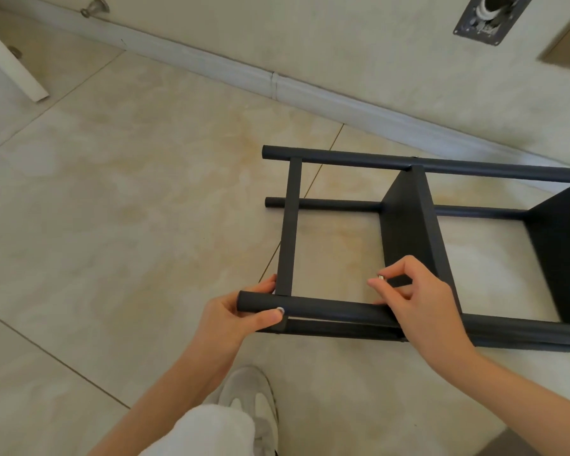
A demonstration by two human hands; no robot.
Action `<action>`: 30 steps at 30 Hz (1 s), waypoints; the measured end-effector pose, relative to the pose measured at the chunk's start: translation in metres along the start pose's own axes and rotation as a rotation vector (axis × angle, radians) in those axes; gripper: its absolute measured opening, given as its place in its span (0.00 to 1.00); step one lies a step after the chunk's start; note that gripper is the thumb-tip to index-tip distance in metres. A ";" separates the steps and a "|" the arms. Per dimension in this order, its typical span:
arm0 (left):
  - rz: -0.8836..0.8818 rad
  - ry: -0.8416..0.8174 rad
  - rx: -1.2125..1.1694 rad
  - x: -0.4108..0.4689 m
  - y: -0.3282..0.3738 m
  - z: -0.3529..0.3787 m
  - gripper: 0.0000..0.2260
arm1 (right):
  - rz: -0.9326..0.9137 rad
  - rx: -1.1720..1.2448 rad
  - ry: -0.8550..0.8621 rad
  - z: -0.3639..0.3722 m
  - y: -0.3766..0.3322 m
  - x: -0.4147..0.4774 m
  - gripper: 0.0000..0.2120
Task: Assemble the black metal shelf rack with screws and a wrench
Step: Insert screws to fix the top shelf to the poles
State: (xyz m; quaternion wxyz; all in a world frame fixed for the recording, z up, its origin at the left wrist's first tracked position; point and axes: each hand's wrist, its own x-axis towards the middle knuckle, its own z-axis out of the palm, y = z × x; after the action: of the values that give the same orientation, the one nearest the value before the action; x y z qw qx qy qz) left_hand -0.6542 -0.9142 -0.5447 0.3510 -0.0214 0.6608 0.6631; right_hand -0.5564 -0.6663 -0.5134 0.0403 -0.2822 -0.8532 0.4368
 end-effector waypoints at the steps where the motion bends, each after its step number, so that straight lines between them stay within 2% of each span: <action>1: 0.005 -0.001 0.024 0.000 0.000 -0.001 0.27 | -0.002 -0.004 -0.011 0.000 0.001 0.000 0.07; 4: 0.038 0.010 0.154 0.000 0.005 -0.006 0.21 | 0.006 -0.045 -0.076 -0.003 -0.001 0.001 0.07; 7: 0.147 0.054 0.397 -0.001 0.010 -0.011 0.13 | 0.023 -0.044 -0.143 -0.006 -0.010 0.009 0.07; 10: 0.285 0.023 0.655 -0.002 0.017 -0.016 0.14 | 0.000 0.010 -0.182 -0.002 -0.028 0.025 0.07; 13: 0.369 -0.080 0.929 0.002 0.028 -0.020 0.14 | -0.095 -0.031 -0.184 0.005 -0.048 0.052 0.07; 18: 0.466 -0.202 1.285 0.008 0.044 -0.018 0.16 | -0.270 -0.159 -0.103 0.023 -0.072 0.113 0.06; 24: 0.454 -0.314 1.385 0.014 0.053 -0.017 0.17 | -0.389 -0.296 -0.046 0.044 -0.089 0.180 0.07; 30: 0.398 -0.421 1.306 0.019 0.053 -0.021 0.17 | -0.390 -0.379 -0.056 0.058 -0.093 0.210 0.07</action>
State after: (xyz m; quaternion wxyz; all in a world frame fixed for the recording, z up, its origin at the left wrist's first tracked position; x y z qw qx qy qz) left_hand -0.7037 -0.9180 -0.5112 0.2844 0.4426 0.8325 0.1734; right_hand -0.7915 -0.6422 -0.5149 0.0467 -0.1027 -0.9587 0.2611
